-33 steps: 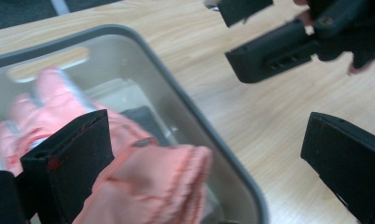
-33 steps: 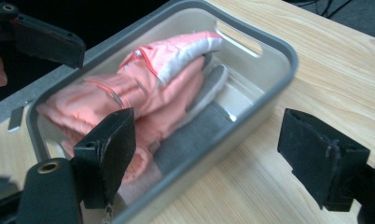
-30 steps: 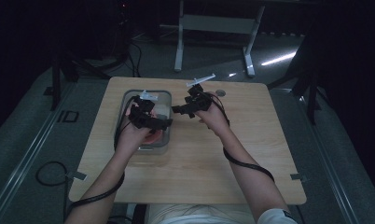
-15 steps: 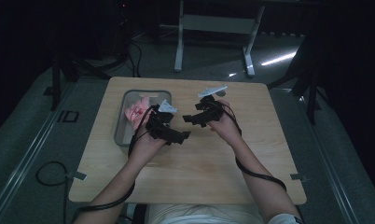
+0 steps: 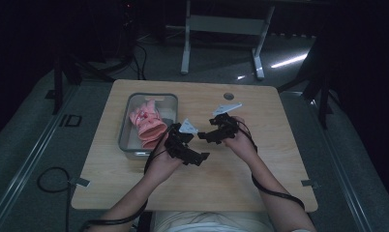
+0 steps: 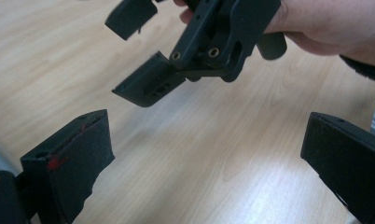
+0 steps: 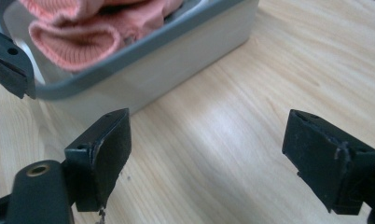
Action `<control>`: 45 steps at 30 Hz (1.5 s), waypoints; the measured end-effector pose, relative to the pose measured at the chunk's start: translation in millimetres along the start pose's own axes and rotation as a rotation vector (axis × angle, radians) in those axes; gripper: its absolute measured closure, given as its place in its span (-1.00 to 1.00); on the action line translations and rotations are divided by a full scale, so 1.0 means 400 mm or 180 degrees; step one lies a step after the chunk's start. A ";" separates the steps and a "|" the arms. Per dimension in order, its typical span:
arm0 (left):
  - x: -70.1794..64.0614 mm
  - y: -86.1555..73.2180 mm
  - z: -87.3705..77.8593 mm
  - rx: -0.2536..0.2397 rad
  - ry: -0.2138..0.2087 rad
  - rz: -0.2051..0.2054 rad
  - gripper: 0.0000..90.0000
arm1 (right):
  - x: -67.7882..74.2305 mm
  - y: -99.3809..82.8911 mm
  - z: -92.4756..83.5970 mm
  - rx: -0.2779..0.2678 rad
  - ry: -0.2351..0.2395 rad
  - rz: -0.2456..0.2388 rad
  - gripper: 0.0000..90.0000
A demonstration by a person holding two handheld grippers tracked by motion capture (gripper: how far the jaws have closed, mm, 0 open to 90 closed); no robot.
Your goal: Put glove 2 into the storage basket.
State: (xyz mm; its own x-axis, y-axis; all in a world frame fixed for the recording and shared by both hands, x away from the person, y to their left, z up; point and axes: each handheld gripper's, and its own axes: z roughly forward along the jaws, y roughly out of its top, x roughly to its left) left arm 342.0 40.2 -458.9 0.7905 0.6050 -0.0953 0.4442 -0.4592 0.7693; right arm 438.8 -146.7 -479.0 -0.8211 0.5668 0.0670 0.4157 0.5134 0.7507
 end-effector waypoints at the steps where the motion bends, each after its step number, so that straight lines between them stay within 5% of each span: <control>1: -0.004 -0.003 0.006 0.0004 -0.0021 -0.0005 -0.96 | 0.000 -0.009 0.000 0.0000 0.0005 0.0014 -0.66; 10: -0.038 -0.039 0.052 0.0041 -0.0151 0.0141 -0.96 | -0.001 -0.084 0.006 0.0028 0.0033 0.0024 -0.67; 19: -0.051 -0.089 0.086 0.0051 -0.0325 0.0143 -0.96 | -0.002 -0.139 0.007 0.0035 0.0027 0.0048 -0.67; 32: -0.052 -0.153 0.123 0.0107 -0.0319 0.0125 -0.96 | 0.008 -0.197 0.025 0.0050 0.0003 0.0015 -0.67; 45: -0.047 -0.191 0.148 0.0098 -0.0291 0.0318 -0.96 | 0.016 -0.234 0.030 -0.0005 -0.0069 -0.0022 -0.67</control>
State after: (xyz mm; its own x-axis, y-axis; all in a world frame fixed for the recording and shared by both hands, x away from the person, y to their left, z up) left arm 318.2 25.6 -553.2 0.8659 0.4942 -0.0775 0.3731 -0.5348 0.7581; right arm 399.3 -183.3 -556.5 -0.8152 0.5772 0.0477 0.4095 0.5162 0.7522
